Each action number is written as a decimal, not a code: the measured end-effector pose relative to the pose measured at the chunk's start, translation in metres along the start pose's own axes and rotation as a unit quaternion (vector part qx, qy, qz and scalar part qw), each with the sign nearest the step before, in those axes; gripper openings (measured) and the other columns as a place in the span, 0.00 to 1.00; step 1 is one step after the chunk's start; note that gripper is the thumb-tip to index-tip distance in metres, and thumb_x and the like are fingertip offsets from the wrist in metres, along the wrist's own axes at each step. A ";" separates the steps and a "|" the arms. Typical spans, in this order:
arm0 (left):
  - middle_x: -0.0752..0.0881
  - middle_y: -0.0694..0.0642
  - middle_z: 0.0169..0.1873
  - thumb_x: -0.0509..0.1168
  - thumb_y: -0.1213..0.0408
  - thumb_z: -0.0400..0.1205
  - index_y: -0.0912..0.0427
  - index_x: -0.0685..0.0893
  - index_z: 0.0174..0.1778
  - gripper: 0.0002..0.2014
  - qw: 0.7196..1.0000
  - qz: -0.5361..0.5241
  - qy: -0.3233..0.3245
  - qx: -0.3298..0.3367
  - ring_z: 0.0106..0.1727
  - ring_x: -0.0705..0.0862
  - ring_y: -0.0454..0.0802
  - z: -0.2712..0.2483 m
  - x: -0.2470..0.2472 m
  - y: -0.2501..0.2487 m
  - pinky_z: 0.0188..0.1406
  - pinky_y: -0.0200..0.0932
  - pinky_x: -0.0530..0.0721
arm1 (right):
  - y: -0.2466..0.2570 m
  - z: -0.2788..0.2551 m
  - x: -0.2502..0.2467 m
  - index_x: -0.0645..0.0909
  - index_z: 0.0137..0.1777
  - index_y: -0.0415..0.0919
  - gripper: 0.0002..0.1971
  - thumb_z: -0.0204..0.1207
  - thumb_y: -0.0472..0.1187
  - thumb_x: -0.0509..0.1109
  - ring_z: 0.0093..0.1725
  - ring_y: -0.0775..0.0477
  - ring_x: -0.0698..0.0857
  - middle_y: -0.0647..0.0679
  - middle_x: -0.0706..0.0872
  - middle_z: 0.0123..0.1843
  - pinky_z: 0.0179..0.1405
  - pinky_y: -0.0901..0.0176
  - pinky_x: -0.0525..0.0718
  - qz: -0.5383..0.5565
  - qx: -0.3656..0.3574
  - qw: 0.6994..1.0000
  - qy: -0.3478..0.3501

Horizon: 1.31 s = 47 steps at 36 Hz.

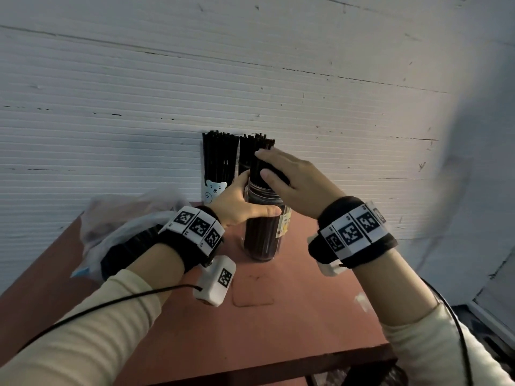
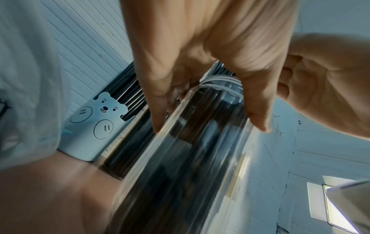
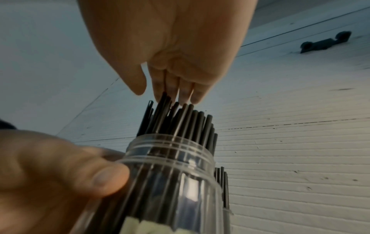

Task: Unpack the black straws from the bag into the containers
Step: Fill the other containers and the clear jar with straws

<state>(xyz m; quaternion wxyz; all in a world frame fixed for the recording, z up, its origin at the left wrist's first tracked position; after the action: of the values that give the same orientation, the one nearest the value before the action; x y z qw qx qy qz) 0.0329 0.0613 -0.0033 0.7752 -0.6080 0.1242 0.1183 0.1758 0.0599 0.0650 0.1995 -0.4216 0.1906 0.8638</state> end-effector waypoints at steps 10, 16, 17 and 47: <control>0.54 0.47 0.85 0.81 0.45 0.64 0.45 0.41 0.85 0.64 0.996 0.079 0.010 -0.045 0.84 0.56 0.45 -0.018 -0.008 -0.002 0.83 0.52 0.57 | 0.021 -0.003 -0.008 0.65 0.81 0.43 0.25 0.85 0.46 0.61 0.81 0.54 0.64 0.50 0.67 0.82 0.77 0.67 0.58 0.026 -0.003 0.997 -0.073; 0.80 0.50 0.66 0.69 0.60 0.73 0.49 0.71 0.77 0.33 0.989 0.117 -0.095 -0.008 0.66 0.80 0.45 -0.056 -0.054 -0.008 0.69 0.47 0.79 | 0.059 -0.011 0.003 0.81 0.61 0.36 0.12 0.80 0.37 0.65 0.55 0.52 0.80 0.47 0.81 0.56 0.56 0.61 0.79 0.069 -0.072 0.982 -0.161; 0.84 0.50 0.62 0.67 0.65 0.77 0.50 0.76 0.72 0.26 0.985 0.144 -0.100 -0.004 0.62 0.83 0.45 -0.064 -0.064 -0.009 0.64 0.43 0.81 | 0.066 -0.011 0.009 0.83 0.57 0.36 0.10 0.79 0.35 0.65 0.51 0.51 0.81 0.46 0.82 0.53 0.53 0.62 0.78 0.080 -0.083 0.980 -0.160; 0.79 0.42 0.71 0.60 0.68 0.82 0.29 0.84 0.57 0.23 0.923 0.364 -0.096 -0.083 0.39 0.85 0.44 -0.128 -0.160 0.021 0.47 0.45 0.83 | 0.114 0.032 0.169 0.59 0.82 0.42 0.35 0.81 0.59 0.62 0.78 0.41 0.67 0.43 0.66 0.81 0.75 0.51 0.66 -0.117 0.117 0.931 0.324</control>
<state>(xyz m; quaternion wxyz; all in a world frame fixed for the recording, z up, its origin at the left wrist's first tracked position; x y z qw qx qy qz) -0.1313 -0.0633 0.0021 0.6338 -0.5684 0.2519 0.4601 0.0019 0.0100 -0.0347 0.2748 -0.6716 0.2941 0.6220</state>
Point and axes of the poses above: each hand's wrist, its own z-axis towards the middle knuckle, its own x-axis out of the palm, y = z × x, the point moved 3 cm from there along z, towards the middle knuckle
